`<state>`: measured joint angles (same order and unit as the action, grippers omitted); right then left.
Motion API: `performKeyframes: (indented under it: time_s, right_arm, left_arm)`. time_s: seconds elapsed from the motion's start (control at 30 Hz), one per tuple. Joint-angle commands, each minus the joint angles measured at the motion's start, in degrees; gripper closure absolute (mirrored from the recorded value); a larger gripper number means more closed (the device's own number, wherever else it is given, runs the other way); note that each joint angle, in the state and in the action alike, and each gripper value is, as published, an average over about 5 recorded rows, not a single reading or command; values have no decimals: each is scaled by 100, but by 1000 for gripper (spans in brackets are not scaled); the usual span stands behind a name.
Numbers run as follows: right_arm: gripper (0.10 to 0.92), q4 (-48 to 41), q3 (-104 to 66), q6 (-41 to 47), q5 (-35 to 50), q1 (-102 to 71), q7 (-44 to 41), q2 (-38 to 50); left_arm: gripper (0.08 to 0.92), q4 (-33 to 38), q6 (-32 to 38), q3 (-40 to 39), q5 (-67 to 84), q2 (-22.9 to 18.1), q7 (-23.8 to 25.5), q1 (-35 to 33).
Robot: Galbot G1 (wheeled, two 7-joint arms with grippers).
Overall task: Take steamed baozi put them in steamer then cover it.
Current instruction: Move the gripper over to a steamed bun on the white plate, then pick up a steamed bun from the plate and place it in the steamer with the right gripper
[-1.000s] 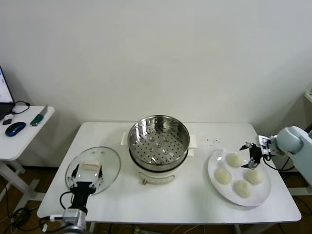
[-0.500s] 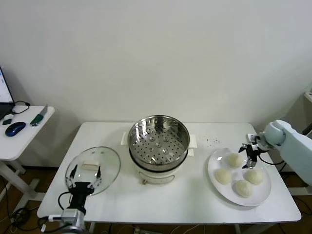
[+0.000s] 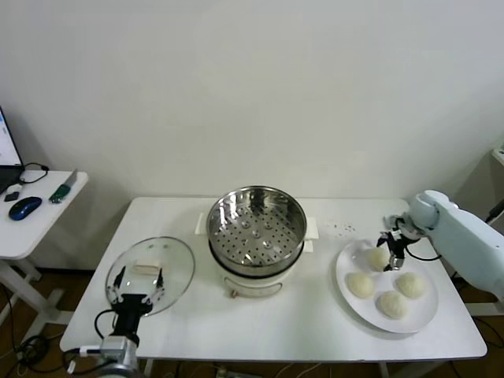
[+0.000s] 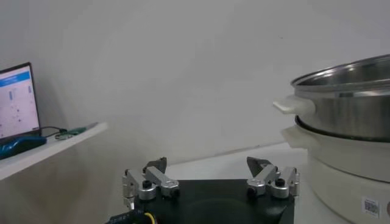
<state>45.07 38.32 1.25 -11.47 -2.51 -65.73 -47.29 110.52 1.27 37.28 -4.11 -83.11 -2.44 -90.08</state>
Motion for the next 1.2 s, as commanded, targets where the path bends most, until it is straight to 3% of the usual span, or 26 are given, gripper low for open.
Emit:
performKeyframes:
  time_s: [0.03, 0.37, 0.6, 0.83, 1.2]
  right_arm:
    - [284, -199, 111, -79, -75, 92, -24, -146]
    - [329, 58, 571, -201, 224, 484, -37, -3]
    - [330, 842, 2037, -746, 774, 2053, -182, 109]
    - [322, 1539, 3569, -1556, 904, 3804, -349, -352]
    - [321, 1586, 3522, -2966, -411, 4196, -163, -1776]
  left_arm:
    - [177, -19, -1, -5, -1, 6, -3, -1]
    - [177, -17, 8, 4, 17, 27, -4, -32]
    - [177, 0, 19, -19, 25, 50, -3, -73]
    - [177, 10, -13, -62, 89, 61, -70, -86]
    - [177, 5, -142, -122, 207, 113, -146, -140]
